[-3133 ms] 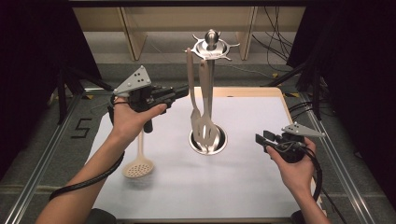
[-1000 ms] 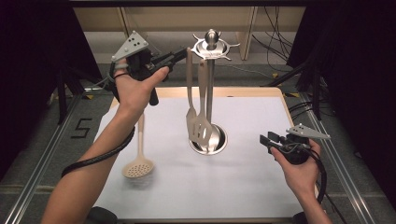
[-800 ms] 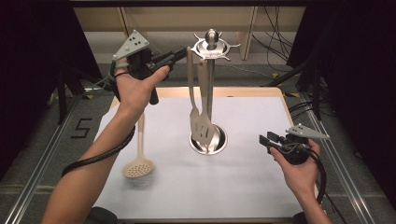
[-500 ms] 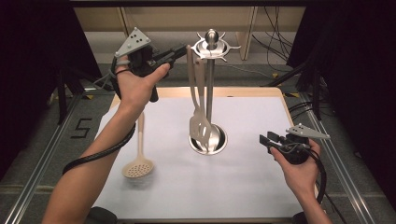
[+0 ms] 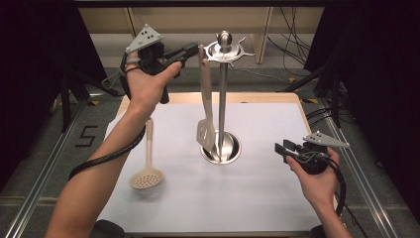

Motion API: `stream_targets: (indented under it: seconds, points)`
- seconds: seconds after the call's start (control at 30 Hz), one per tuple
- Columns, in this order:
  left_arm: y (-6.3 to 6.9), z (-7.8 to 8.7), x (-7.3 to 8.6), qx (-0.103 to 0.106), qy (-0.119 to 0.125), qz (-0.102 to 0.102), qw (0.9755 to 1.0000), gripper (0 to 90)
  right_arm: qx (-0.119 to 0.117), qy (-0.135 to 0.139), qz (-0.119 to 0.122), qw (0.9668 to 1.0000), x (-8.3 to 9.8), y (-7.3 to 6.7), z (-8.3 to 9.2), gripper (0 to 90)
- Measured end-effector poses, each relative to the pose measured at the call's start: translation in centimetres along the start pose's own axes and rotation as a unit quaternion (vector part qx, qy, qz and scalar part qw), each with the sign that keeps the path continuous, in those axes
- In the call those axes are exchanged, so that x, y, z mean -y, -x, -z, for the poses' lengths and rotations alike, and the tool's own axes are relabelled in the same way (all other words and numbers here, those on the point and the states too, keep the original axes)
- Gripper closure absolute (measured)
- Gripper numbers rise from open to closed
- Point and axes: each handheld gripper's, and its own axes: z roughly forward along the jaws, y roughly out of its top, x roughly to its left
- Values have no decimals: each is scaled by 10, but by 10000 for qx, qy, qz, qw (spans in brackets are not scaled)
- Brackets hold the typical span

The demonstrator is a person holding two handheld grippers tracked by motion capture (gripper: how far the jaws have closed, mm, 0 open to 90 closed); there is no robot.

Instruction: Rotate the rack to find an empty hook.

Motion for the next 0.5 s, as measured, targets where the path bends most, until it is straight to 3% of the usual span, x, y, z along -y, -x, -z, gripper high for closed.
stream_targets:
  seconds: [0.07,0.23,0.37,0.43,0.5]
  points:
    - [-1,-1,0,4,-14,2,10000,893,88,39,169,9998,0,2,1,609]
    - [-3,-5,0,-16,-40,9,10000,893,27,-12,10,10000,0,1,1,609]
    - [-5,-8,0,-5,-58,13,10000,893,47,53,121,9999,0,2,0,608]
    - [-6,-9,-1,-10,-80,2,10000,893,-10,3,-24,10000,0,0,0,609]
    - [-7,-11,-1,-8,-103,-12,9999,893,16,40,39,10000,0,1,-1,608]
